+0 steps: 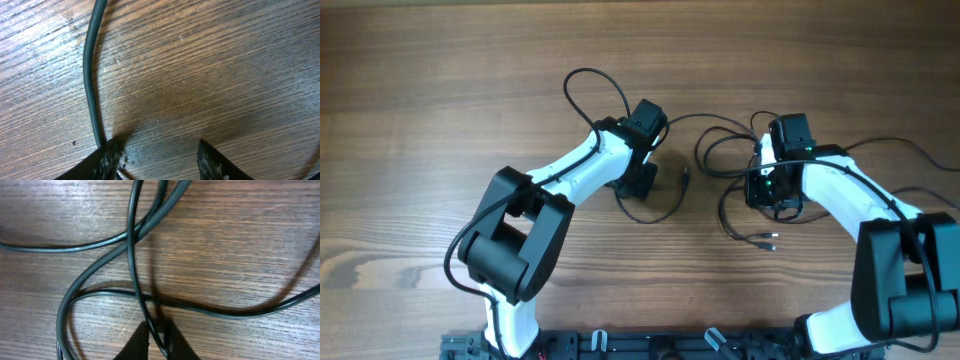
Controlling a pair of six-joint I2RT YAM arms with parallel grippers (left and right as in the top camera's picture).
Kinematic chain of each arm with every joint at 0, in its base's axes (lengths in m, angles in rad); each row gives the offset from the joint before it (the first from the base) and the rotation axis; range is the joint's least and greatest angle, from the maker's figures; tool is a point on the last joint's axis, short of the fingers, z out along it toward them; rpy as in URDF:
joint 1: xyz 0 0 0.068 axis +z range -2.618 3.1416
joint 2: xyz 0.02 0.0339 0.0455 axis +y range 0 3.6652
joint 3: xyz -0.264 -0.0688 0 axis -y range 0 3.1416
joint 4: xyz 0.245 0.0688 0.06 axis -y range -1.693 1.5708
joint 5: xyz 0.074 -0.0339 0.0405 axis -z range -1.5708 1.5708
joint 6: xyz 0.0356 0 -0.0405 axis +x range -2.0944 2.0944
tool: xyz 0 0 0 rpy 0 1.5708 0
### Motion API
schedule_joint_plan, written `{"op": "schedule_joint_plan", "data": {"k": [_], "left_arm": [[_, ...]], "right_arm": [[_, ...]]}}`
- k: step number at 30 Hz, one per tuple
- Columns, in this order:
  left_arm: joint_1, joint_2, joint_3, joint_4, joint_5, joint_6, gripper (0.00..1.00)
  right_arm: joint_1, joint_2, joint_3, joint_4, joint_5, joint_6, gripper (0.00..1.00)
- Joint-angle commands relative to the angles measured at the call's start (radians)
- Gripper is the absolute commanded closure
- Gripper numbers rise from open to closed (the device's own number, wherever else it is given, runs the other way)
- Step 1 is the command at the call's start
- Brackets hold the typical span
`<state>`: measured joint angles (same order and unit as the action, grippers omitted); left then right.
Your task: Untangle cables
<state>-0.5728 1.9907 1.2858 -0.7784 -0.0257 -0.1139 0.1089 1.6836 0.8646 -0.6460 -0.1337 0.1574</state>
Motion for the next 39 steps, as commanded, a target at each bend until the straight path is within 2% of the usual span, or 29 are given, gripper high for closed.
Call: {"op": "schedule_joint_plan", "data": {"k": [1,3,4,5,7,10,14,18,21,23,27,29,32,36,37,38,39], "left_arm": [[0.008,0.026,-0.024,0.003,-0.008,-0.006,0.48],[0.008,0.026,-0.024,0.003,-0.008,-0.006,0.48],[0.008,0.026,-0.024,0.003,-0.008,-0.006,0.48],[0.008,0.026,-0.024,0.003,-0.008,-0.006,0.48],[0.008,0.026,-0.024,0.003,-0.008,-0.006,0.48],[0.008,0.026,-0.024,0.003,-0.008,-0.006,0.48],[0.008,0.026,-0.024,0.003,-0.008,-0.006,0.48],[0.008,0.026,-0.024,0.000,-0.008,-0.006,0.48],[0.008,0.026,-0.024,-0.001,-0.008,-0.006,0.48],[0.008,0.026,-0.024,0.000,-0.008,-0.006,0.48],[0.008,0.026,-0.024,0.000,-0.008,-0.006,0.48],[0.008,0.026,-0.024,-0.005,-0.008,-0.006,0.48],[0.008,0.026,-0.024,-0.015,-0.008,-0.006,0.48],[0.008,0.026,-0.024,-0.024,-0.008,-0.006,0.48],[0.008,0.026,-0.024,-0.028,-0.008,-0.006,0.48],[0.008,0.026,-0.024,-0.031,-0.008,-0.006,0.48],[0.008,0.026,-0.024,-0.030,-0.008,-0.006,0.48]], "right_arm": [[0.006,0.034,-0.014,-0.005,-0.016,0.032,0.96],[0.005,0.033,0.002,-0.019,-0.089,0.023,0.96],[0.005,0.026,0.043,-0.069,-0.174,-0.027,0.96],[0.002,0.020,0.090,-0.127,-0.243,-0.084,0.96],[-0.017,0.010,0.303,-0.354,-0.389,-0.247,0.96],[-0.051,0.009,0.552,-0.542,-0.423,-0.317,0.96],[-0.113,0.003,0.734,-0.584,-0.416,-0.310,0.96],[-0.257,-0.004,0.782,-0.518,-0.142,-0.095,0.96],[-0.415,-0.006,0.782,-0.494,0.133,0.122,0.96],[-0.520,-0.006,0.782,-0.492,0.164,0.164,0.96],[-0.607,-0.005,0.779,-0.483,0.177,0.173,0.96],[-0.623,-0.005,0.778,-0.458,0.282,0.280,0.96],[-0.626,-0.005,0.778,-0.410,0.291,0.298,0.96],[-0.626,-0.004,0.778,-0.363,0.403,0.474,0.95],[-0.626,-0.004,0.778,-0.354,0.406,0.501,0.82],[-0.626,-0.003,0.778,-0.330,0.369,0.497,0.51],[-0.625,-0.003,0.778,-0.334,0.309,0.495,0.25]]}}
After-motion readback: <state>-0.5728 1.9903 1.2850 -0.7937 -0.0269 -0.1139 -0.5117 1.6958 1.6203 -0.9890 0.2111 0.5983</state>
